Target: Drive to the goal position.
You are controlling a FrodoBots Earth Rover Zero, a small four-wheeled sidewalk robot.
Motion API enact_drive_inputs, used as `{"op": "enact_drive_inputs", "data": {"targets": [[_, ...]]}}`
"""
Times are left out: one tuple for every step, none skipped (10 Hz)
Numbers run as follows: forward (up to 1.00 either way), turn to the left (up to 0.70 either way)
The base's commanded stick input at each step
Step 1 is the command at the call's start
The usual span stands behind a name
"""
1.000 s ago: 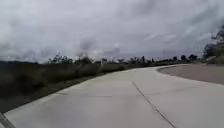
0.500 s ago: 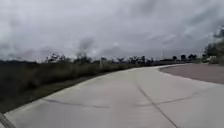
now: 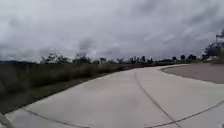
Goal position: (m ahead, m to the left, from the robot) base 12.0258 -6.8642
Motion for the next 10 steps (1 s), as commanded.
{"op": "enact_drive_inputs", "data": {"targets": [[0.85, 0.0], [0.85, 0.0], [0.85, 0.0], [0.85, 0.0], [0.85, 0.0], [0.85, 0.0], [0.85, 0.0], [0.85, 0.0], [0.85, 0.0], [0.85, 0.0]]}}
